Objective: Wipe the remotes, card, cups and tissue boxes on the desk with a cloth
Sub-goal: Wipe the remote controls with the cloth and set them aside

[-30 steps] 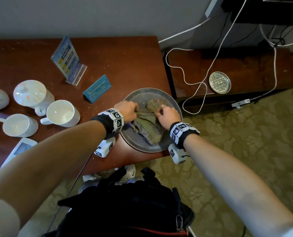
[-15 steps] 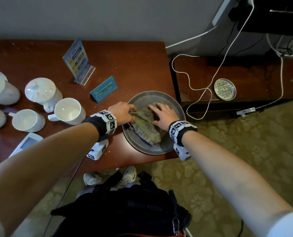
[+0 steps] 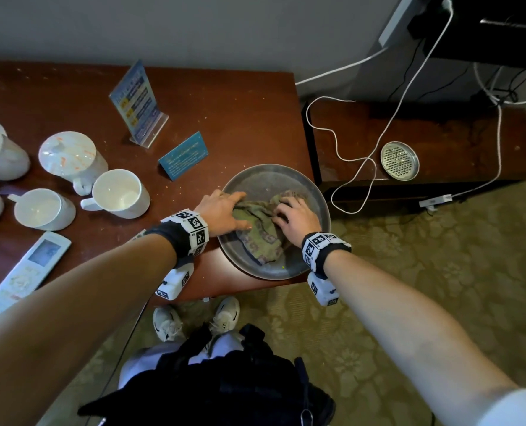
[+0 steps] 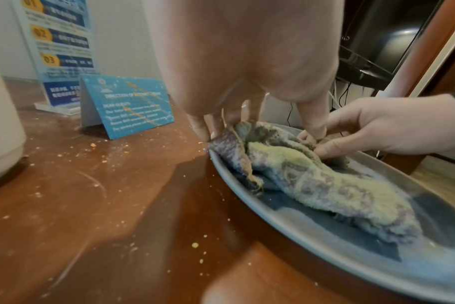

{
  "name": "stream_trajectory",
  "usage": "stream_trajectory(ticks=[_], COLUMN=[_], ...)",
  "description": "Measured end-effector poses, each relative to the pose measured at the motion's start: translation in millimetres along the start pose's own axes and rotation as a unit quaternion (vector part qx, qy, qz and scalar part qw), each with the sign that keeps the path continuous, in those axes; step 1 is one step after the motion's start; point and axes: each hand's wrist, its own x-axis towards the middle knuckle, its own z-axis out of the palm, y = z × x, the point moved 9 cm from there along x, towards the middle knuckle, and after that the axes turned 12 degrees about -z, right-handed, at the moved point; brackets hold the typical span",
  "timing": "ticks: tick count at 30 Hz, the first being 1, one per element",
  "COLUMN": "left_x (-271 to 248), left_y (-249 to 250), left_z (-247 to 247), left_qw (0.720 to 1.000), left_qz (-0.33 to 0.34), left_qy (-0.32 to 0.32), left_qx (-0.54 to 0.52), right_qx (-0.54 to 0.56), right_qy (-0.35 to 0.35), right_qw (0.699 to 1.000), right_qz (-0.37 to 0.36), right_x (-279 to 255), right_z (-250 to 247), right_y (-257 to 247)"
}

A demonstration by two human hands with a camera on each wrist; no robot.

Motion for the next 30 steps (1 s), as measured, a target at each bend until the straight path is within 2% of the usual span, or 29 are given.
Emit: stream_trajectory(ticks=[3,6,12,16,22,26,30], left_x=[-1,-3,-24,-45,-66,-76,-82], left_y=[0,2,16,21,24,22,13], left_z=[-2,-7,-43,-84,-139,-162,-179], left_qw=[0.999,0.999,0.993,0.986,0.971,0.968,0.966], left_qz=[-0.035,-0.044,0.031,0.069,0.123,0.151,0.166], left_qy=[-0.001,0.004,0.023,0.035,0.045,0.049,0.050], left_qx=[-0.006,0.001,-0.115,-0.148,-0.199,-0.194,-0.191], right_qx=[0.034,0.074,0.124,0.174,0.319,0.393,0.401], right_qy=[0.044,0.077,0.104,0.134,0.186,0.137,0.112], right_qw=[0.998,0.994,0.984,0.972,0.929,0.908,0.907], right_qz=[-0.008,0.016,0.077,0.087,0.022,-0.052,-0.058], right_x=[-6,-10,-20,-22,-14,2,17], right_z=[-8,-20,-52,-82,-123,-134,-133], right_y=[-5,-9,-17,-32,-71,-116,-136])
